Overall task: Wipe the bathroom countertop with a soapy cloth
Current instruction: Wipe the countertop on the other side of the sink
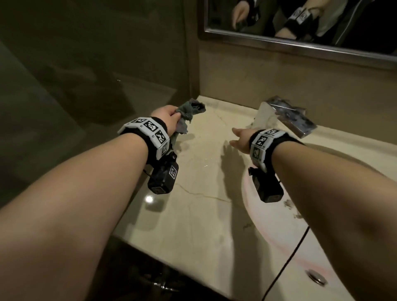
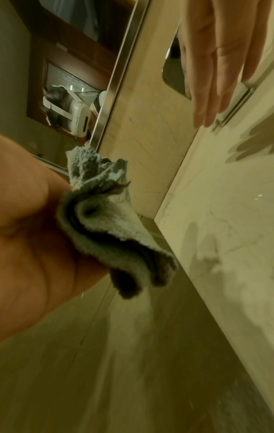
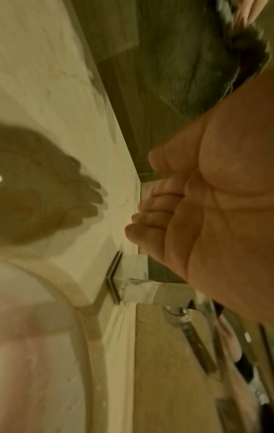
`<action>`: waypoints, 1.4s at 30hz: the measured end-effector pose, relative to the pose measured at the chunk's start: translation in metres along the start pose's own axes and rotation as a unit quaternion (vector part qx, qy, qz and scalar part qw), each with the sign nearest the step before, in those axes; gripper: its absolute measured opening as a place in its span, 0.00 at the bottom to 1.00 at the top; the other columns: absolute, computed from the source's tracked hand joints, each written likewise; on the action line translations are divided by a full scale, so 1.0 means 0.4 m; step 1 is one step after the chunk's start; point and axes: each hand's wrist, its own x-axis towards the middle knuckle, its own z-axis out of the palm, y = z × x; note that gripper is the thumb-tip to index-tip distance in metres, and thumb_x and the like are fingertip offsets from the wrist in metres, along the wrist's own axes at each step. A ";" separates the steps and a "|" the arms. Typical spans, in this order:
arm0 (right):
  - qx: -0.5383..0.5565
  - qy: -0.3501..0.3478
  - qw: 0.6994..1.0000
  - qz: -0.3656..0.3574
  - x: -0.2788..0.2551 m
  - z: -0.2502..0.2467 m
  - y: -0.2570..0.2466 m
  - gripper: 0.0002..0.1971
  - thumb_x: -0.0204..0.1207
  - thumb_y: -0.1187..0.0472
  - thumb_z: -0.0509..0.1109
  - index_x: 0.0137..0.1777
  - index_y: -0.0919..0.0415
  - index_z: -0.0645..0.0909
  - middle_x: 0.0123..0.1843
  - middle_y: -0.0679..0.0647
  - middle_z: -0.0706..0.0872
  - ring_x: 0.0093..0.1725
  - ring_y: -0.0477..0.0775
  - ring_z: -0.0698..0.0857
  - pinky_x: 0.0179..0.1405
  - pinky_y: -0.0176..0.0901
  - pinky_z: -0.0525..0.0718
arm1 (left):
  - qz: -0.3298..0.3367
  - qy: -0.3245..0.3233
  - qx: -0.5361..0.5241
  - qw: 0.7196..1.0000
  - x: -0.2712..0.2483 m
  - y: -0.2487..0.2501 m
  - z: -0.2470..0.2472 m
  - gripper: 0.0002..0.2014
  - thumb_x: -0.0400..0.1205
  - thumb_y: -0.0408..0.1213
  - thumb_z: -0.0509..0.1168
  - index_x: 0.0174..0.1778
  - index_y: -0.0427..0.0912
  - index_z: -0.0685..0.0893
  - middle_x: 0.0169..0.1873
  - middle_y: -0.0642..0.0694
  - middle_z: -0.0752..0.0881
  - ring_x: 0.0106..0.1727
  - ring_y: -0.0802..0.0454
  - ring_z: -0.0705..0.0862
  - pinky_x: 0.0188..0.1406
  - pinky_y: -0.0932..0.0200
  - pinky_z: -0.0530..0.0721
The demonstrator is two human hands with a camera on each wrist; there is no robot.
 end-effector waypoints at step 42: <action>0.183 -0.002 0.978 0.097 0.367 0.037 -0.008 0.57 0.72 0.40 0.69 0.82 0.58 0.28 0.84 0.57 0.29 0.85 0.54 0.37 0.85 0.44 0.43 | 0.202 -0.274 0.350 0.873 0.522 0.124 0.321 0.29 0.89 0.48 0.46 0.84 0.56 0.41 0.84 0.50 0.36 0.85 0.42 0.38 0.83 0.43 0.42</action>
